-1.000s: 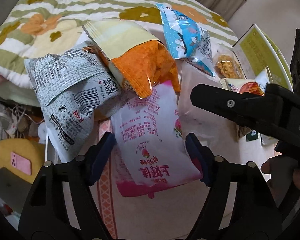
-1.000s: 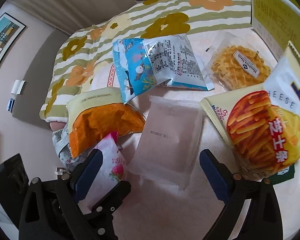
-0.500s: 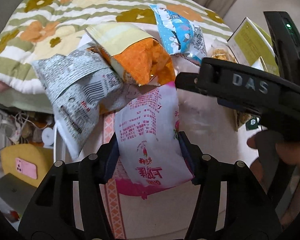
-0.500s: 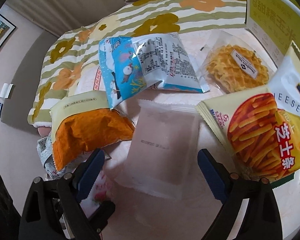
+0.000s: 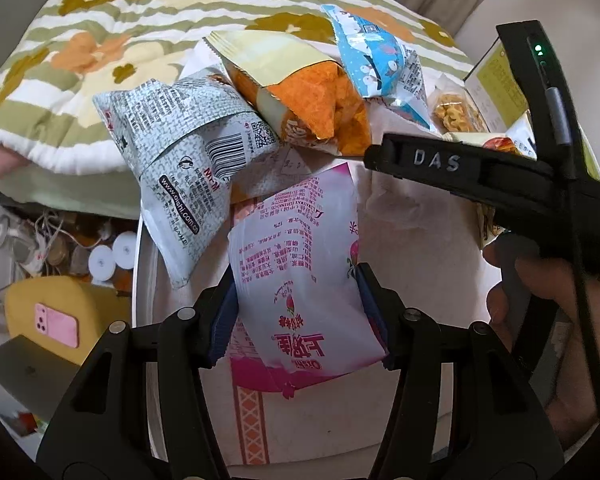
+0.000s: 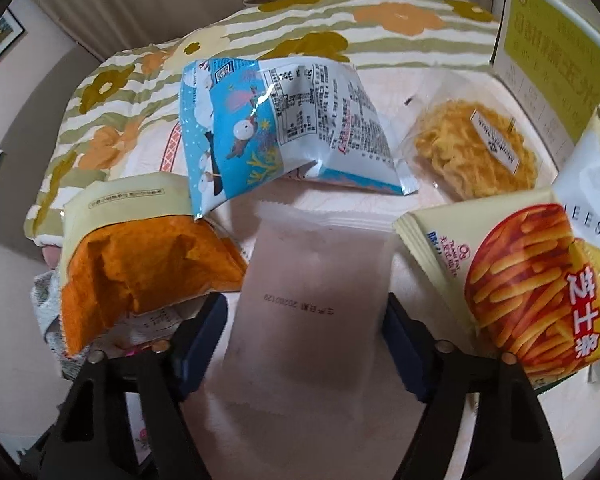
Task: Organize snacks
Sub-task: 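Grasp the white-pink bag with the left tool while the right tool grasps the pale pink packet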
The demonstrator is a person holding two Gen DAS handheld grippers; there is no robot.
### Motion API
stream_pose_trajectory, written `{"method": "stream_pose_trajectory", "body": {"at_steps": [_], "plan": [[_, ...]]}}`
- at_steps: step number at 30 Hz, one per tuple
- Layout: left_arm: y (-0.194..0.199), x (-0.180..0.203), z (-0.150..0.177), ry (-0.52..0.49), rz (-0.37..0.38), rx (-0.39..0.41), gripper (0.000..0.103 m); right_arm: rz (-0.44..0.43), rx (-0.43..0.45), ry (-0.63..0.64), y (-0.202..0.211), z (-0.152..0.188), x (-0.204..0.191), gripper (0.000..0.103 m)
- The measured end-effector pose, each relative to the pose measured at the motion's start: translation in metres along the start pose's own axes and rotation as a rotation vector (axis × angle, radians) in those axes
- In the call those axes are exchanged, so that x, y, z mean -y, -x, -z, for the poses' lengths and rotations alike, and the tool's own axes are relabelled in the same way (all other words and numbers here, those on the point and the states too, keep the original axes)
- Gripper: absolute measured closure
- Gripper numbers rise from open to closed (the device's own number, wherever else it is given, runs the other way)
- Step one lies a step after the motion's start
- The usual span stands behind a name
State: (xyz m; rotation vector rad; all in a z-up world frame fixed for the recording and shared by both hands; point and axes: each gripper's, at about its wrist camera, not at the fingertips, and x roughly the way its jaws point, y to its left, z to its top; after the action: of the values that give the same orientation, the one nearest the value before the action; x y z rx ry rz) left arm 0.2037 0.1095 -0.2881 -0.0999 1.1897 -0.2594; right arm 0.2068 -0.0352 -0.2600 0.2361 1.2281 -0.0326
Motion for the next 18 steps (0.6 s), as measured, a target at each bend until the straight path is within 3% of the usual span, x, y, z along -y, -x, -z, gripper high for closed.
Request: {"method": "stream_pose_trajectory", "body": {"at_steps": [9, 18], "plan": [[0.01, 0.006, -0.003, -0.028, -0.001, 0.012, 0.051, -0.074, 0.013, -0.03, 0.019, 0.004, 0.011, 0.043], [0.053, 0.029, -0.022, -0.084, 0.028, 0.094, 0.051, -0.135, 0.104, -0.038, 0.083, 0.0, 0.015, 0.044]]}}
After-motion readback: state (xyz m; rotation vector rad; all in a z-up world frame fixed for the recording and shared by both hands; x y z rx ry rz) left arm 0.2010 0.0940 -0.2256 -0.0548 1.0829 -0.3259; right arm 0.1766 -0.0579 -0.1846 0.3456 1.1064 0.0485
